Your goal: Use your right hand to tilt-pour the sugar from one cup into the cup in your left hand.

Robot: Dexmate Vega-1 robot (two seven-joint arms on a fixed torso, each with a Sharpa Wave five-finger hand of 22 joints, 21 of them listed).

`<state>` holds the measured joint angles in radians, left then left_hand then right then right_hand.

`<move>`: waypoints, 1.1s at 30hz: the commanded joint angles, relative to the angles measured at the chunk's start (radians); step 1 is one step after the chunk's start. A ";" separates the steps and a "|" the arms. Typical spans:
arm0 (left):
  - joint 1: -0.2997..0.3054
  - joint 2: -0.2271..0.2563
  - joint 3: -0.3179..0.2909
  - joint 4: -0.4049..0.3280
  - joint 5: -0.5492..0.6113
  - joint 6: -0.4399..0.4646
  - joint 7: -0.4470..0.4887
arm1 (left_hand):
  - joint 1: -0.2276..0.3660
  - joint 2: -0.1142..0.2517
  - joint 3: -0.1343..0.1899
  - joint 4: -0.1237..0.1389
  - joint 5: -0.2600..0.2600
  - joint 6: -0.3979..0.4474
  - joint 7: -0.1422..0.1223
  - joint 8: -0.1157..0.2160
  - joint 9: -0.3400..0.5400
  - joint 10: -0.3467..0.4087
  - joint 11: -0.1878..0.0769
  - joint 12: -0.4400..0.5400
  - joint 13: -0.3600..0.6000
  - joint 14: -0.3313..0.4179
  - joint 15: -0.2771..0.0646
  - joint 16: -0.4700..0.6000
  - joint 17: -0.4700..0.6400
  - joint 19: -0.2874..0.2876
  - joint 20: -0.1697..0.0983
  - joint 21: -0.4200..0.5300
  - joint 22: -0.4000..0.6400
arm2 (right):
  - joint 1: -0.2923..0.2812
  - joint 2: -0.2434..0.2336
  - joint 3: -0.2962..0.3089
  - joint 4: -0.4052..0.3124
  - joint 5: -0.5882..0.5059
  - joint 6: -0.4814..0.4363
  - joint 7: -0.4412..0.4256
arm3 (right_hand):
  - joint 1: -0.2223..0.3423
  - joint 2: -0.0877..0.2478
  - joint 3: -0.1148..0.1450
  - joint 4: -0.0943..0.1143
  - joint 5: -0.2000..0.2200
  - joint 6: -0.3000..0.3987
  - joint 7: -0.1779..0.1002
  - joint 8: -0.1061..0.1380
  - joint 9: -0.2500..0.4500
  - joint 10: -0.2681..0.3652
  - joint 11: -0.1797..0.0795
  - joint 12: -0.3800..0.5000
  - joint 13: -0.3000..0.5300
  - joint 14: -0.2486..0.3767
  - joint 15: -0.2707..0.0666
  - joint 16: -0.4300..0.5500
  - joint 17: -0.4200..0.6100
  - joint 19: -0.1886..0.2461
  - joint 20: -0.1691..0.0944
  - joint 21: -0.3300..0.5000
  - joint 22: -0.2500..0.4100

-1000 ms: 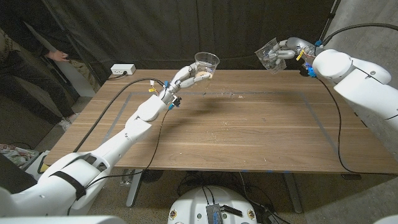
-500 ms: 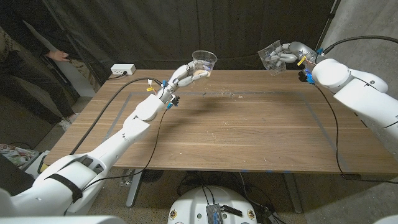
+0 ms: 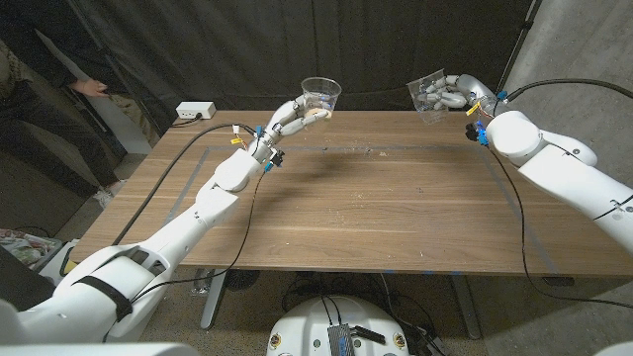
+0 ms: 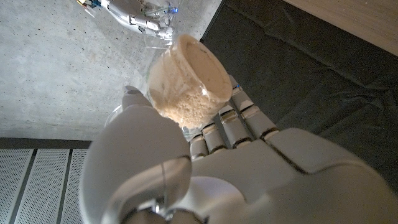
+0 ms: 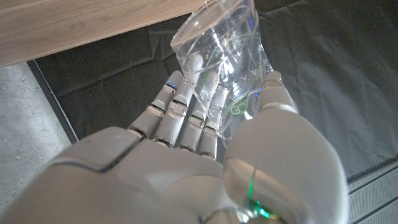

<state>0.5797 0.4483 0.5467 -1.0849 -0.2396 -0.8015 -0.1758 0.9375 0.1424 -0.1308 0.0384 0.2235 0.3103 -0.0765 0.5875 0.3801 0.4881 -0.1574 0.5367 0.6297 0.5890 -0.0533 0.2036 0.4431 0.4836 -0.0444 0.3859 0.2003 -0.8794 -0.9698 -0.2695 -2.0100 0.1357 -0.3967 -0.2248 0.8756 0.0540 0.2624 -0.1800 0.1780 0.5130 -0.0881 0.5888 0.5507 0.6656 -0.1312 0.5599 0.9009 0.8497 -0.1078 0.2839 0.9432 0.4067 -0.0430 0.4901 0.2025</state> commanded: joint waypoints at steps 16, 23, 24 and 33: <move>-0.004 -0.018 -0.015 0.020 -0.036 -0.005 -0.005 | 0.004 -0.001 -0.001 0.000 0.004 -0.001 0.003 0.000 0.002 -0.006 -0.003 0.003 0.002 -0.005 -0.131 -0.002 0.004 -0.005 -0.038 -0.004 0.003 | -0.068 0.069 0.032 0.077 0.025 0.144 -0.096 | 0.027 0.019 0.043 0.030 0.006 0.122 -0.118 0.012 0.003 0.015 0.001 0.001 0.005 0.017 -0.129 -0.002 0.005 0.016 -0.017 -0.002 0.004; 0.005 -0.013 -0.019 0.004 -0.017 0.002 0.021 | 0.004 -0.002 -0.001 0.000 0.004 0.001 0.004 0.000 0.002 -0.004 -0.003 0.004 0.000 -0.003 -0.133 -0.001 0.004 -0.004 -0.039 -0.004 0.003 | -0.071 0.074 0.034 0.092 0.041 0.156 -0.090 | 0.026 0.020 0.044 0.031 0.004 0.124 -0.117 0.013 0.003 0.014 0.003 0.000 0.006 0.017 -0.129 -0.005 0.006 0.015 -0.017 -0.004 0.004; 0.006 -0.012 -0.019 0.002 -0.017 0.003 0.020 | 0.004 -0.002 -0.001 0.000 0.003 0.001 0.002 0.001 0.002 -0.004 -0.004 0.004 0.000 -0.004 -0.133 -0.002 0.004 -0.004 -0.040 -0.004 0.003 | -0.069 0.072 0.033 0.094 0.039 0.159 -0.088 | 0.026 0.020 0.044 0.032 0.004 0.124 -0.117 0.013 0.003 0.013 0.004 0.000 0.007 0.017 -0.129 -0.005 0.006 0.015 -0.017 -0.004 0.004; 0.010 -0.001 -0.022 -0.016 -0.004 0.003 0.030 | 0.004 -0.002 -0.002 0.001 0.003 0.003 0.001 0.002 0.002 -0.004 -0.003 0.005 -0.001 -0.001 -0.135 -0.001 0.005 -0.004 -0.039 -0.004 0.003 | -0.054 0.078 0.029 0.107 0.047 0.156 -0.084 | 0.026 0.023 0.045 0.034 0.003 0.125 -0.117 0.014 0.002 0.013 0.003 -0.004 0.005 0.018 -0.129 -0.007 0.007 0.014 -0.016 -0.006 0.004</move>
<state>0.5825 0.4371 0.5286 -1.0804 -0.2570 -0.8060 -0.1581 0.9372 0.1420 -0.1308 0.0384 0.2235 0.3102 -0.0764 0.5856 0.3802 0.4811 -0.1607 0.5366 0.6297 0.5891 -0.0533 0.2039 0.4429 0.4836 -0.0444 0.3859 0.2003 -0.9449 -0.8994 -0.2387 -1.9176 0.1705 -0.2427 -0.3128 0.8775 0.0520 0.2669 -0.1845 0.1770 0.5131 -0.0882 0.5998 0.5488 0.6738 -0.1290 0.5597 0.9058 0.8581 -0.1091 0.2786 0.9476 0.4102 -0.0466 0.4841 0.2024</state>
